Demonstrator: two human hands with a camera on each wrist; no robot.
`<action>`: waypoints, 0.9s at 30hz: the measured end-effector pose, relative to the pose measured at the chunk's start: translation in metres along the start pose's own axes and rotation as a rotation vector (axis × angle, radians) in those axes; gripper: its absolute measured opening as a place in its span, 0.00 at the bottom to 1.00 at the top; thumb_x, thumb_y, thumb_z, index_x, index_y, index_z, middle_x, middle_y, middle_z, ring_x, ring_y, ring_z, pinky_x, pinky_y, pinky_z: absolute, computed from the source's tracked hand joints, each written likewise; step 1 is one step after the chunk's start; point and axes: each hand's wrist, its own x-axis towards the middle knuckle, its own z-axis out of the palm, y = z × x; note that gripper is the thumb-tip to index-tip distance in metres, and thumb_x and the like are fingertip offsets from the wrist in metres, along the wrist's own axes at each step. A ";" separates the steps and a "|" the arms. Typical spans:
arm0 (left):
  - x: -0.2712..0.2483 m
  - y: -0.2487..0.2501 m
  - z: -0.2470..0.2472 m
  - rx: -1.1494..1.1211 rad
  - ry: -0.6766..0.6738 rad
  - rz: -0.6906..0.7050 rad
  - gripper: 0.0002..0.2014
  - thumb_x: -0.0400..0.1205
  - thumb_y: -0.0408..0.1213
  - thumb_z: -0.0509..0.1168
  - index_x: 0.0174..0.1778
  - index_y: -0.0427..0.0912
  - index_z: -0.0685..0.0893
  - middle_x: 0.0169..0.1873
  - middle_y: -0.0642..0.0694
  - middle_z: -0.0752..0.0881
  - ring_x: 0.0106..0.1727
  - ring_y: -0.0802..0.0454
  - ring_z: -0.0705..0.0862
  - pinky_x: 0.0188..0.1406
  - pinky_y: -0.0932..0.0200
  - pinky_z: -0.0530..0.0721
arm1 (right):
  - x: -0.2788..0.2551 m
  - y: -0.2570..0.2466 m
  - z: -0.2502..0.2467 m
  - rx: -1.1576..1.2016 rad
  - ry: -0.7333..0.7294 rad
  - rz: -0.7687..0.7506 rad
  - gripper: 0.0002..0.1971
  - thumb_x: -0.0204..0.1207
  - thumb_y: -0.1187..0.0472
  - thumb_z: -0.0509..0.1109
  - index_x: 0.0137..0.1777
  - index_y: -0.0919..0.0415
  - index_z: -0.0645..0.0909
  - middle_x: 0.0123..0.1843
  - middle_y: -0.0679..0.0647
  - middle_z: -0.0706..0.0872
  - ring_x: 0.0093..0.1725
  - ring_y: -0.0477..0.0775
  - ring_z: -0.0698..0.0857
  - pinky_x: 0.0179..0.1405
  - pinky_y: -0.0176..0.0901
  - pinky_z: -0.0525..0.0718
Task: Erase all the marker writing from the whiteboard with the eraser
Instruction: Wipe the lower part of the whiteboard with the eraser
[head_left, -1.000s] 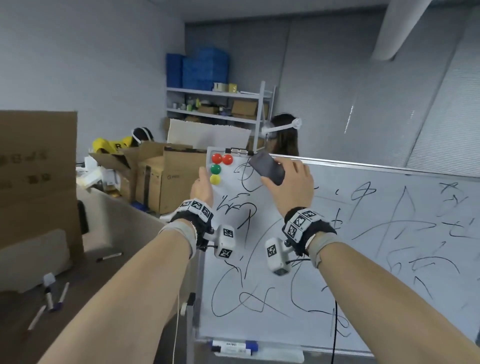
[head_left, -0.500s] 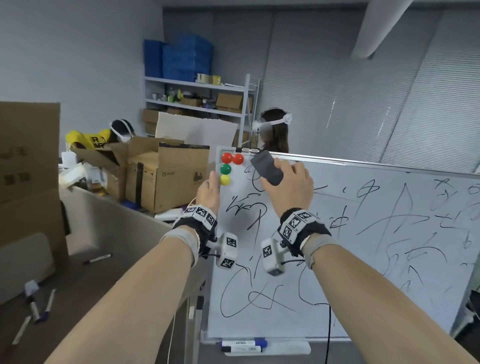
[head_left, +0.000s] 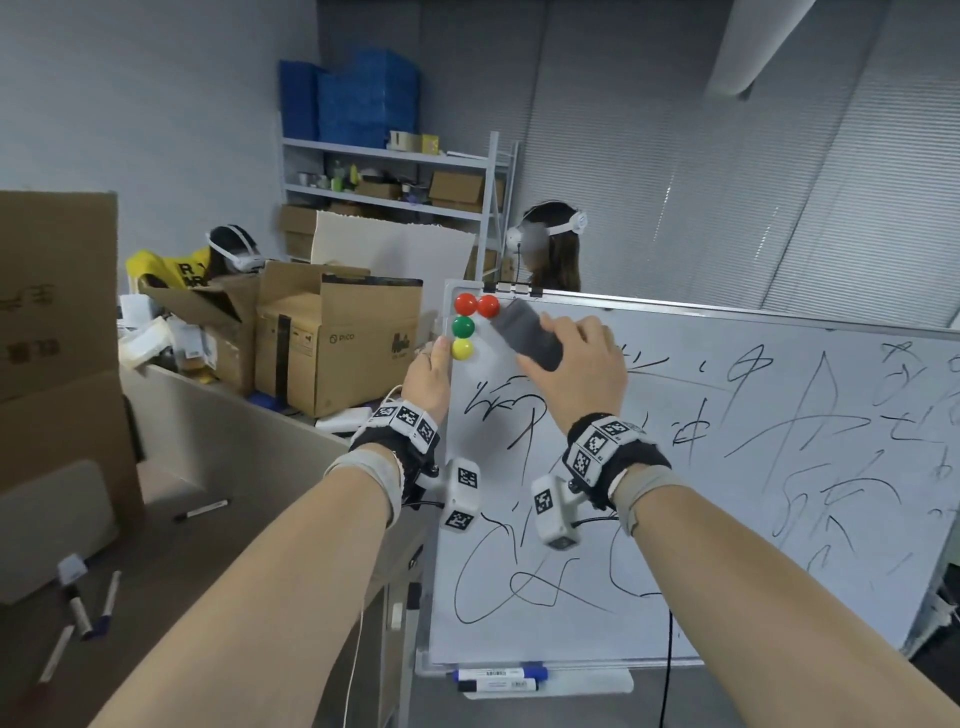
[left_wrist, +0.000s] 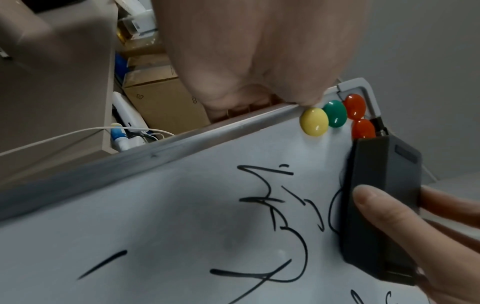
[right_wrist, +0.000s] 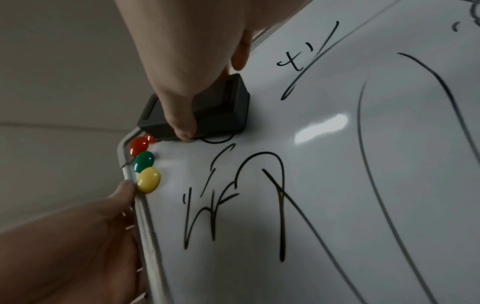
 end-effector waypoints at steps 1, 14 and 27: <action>0.001 -0.001 0.001 0.009 -0.015 0.006 0.25 0.92 0.50 0.48 0.72 0.35 0.79 0.67 0.37 0.83 0.71 0.41 0.79 0.66 0.59 0.71 | 0.003 0.003 -0.002 0.003 0.030 0.046 0.25 0.71 0.42 0.78 0.66 0.48 0.80 0.57 0.54 0.79 0.57 0.57 0.77 0.55 0.52 0.81; 0.006 -0.009 0.007 -0.012 0.008 0.017 0.26 0.92 0.51 0.47 0.67 0.34 0.81 0.62 0.35 0.85 0.66 0.38 0.82 0.67 0.52 0.75 | 0.001 0.015 -0.006 0.004 -0.053 -0.048 0.25 0.71 0.45 0.80 0.67 0.48 0.80 0.57 0.52 0.79 0.57 0.55 0.76 0.56 0.52 0.79; 0.001 -0.013 0.018 0.035 0.096 0.018 0.27 0.92 0.53 0.44 0.68 0.37 0.81 0.61 0.38 0.85 0.65 0.39 0.81 0.64 0.54 0.75 | -0.007 0.040 -0.009 0.096 -0.118 0.087 0.25 0.70 0.43 0.79 0.64 0.47 0.78 0.57 0.50 0.78 0.58 0.54 0.75 0.57 0.53 0.81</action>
